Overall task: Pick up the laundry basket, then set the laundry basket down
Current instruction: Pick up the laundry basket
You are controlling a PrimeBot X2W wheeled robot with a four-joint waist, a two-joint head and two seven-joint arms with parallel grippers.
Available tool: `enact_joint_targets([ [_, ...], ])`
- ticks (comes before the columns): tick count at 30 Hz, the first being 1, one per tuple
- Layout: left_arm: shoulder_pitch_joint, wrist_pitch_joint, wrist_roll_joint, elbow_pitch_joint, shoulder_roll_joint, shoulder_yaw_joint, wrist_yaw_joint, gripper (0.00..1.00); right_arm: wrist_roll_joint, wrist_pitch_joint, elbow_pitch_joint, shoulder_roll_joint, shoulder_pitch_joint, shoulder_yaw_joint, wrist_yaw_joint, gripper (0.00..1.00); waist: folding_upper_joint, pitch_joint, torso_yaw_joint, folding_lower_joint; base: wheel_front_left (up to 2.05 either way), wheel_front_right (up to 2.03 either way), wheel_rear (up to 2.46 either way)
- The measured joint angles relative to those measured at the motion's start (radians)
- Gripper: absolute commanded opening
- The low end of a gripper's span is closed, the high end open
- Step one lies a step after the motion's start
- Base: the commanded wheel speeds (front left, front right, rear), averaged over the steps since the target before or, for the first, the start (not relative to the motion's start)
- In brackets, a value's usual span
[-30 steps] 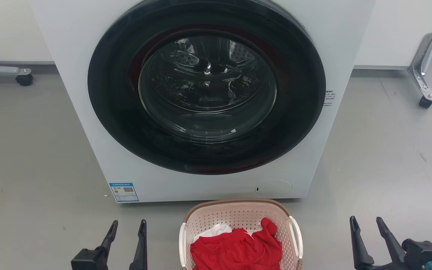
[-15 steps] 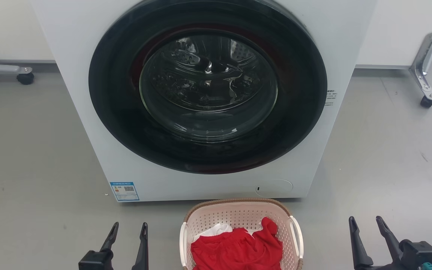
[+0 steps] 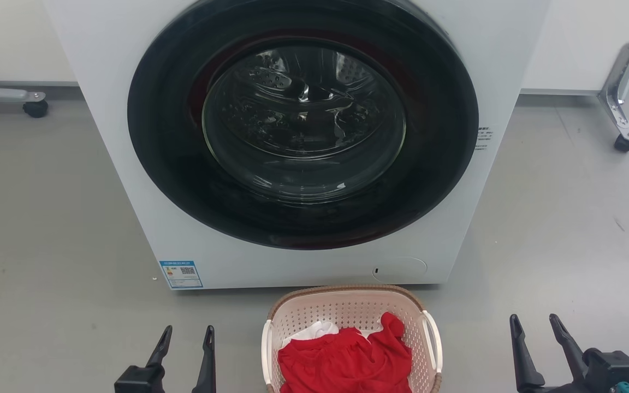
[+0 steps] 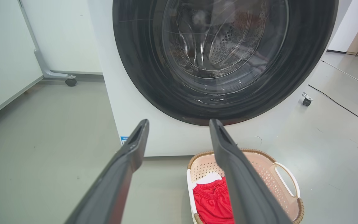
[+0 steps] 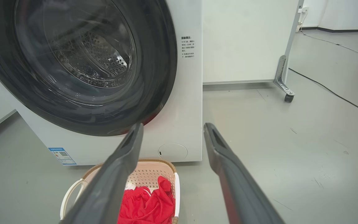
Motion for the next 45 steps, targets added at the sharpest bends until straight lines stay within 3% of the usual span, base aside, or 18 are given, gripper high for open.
enact_joint_targets([
  [17, -0.017, 0.0, 0.007, -0.024, -0.008, 0.004, 0.005, 1.0, -0.015, 0.0, -0.032, 0.001, -0.027, -0.009, 0.004, 1.0, 0.0, 0.082, -0.009, 0.0, 0.0, 0.0, 0.0],
  [45, -0.208, 0.0, 0.016, -0.045, -0.034, -0.005, 0.005, 1.0, -0.038, 0.0, -0.059, -0.006, -0.205, -0.037, 0.018, 1.0, 0.0001, 0.394, -0.031, 0.0002, 0.0, 0.0, 0.0],
])
